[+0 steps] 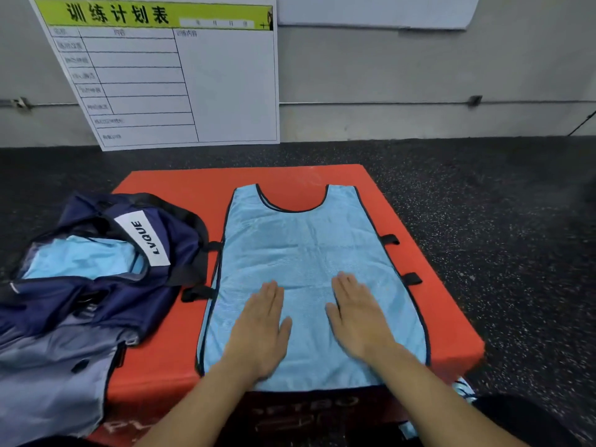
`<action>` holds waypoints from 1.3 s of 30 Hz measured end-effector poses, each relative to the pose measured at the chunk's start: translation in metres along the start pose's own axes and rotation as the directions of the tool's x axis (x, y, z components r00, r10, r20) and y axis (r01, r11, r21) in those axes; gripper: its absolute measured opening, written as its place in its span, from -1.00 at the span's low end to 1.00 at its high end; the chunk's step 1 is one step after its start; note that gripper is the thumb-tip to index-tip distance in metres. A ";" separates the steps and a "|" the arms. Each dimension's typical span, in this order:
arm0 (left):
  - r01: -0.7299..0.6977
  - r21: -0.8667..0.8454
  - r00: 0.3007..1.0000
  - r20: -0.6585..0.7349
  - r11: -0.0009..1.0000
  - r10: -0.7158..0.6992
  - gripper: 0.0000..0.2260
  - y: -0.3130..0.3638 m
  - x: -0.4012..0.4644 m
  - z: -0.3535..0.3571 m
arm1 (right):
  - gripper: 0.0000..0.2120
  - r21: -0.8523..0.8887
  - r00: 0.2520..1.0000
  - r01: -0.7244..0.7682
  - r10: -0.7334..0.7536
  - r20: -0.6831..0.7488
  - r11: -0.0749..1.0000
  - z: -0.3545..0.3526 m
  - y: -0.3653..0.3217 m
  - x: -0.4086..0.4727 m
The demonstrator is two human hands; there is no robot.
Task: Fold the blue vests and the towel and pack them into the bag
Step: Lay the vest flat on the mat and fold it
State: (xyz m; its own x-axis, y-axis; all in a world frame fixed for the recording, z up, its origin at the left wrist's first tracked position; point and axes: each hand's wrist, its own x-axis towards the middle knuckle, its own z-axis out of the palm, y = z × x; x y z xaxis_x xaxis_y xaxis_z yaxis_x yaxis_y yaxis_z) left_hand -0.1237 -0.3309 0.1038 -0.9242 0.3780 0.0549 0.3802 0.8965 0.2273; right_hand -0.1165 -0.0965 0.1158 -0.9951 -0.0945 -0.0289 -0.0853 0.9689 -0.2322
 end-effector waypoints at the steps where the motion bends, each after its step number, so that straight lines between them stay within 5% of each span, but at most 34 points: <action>1: -0.092 0.003 0.995 -0.026 0.996 0.092 -0.39 0.017 -0.002 0.008 | -0.28 -0.005 0.997 0.083 -0.083 -0.007 0.997 0.009 -0.021 -0.005; 3: -0.148 0.014 0.988 -0.049 0.989 0.148 -0.44 0.032 -0.008 0.010 | -0.39 -0.030 0.988 0.143 -0.144 -0.055 0.989 0.020 -0.038 -0.012; 7: -0.083 0.081 0.994 -0.062 0.993 0.088 -0.37 -0.009 -0.031 0.006 | -0.29 -0.105 0.996 0.072 -0.077 -0.039 0.992 0.014 0.022 -0.035; 16: -0.350 0.131 0.937 0.035 0.928 0.349 -0.44 -0.063 -0.077 -0.023 | -0.40 -0.200 0.948 0.315 -0.296 0.117 0.928 -0.029 0.095 -0.084; 26: -0.389 0.134 0.921 0.056 0.911 0.385 -0.18 -0.087 -0.108 -0.035 | -0.10 -0.243 0.907 0.408 -0.360 0.217 0.880 -0.044 0.131 -0.106; 34: -0.276 -0.117 0.961 -0.023 0.954 0.275 -0.43 -0.099 -0.101 -0.037 | -0.44 0.049 0.937 0.350 -0.350 -0.009 0.935 -0.037 0.141 -0.096; 39: -0.134 -0.282 0.987 -0.129 0.950 0.101 -0.60 -0.103 -0.080 -0.049 | -0.56 0.364 0.989 0.101 -0.055 -0.134 0.926 -0.044 0.137 -0.083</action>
State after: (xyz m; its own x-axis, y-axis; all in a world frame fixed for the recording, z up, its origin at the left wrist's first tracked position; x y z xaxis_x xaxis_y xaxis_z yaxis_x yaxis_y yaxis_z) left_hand -0.0909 -0.4646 0.1240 -0.8779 0.4339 0.2023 0.4749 0.7357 0.4828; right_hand -0.0475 0.0538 0.1292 -0.9866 -0.1163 0.1143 -0.1610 0.8043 -0.5720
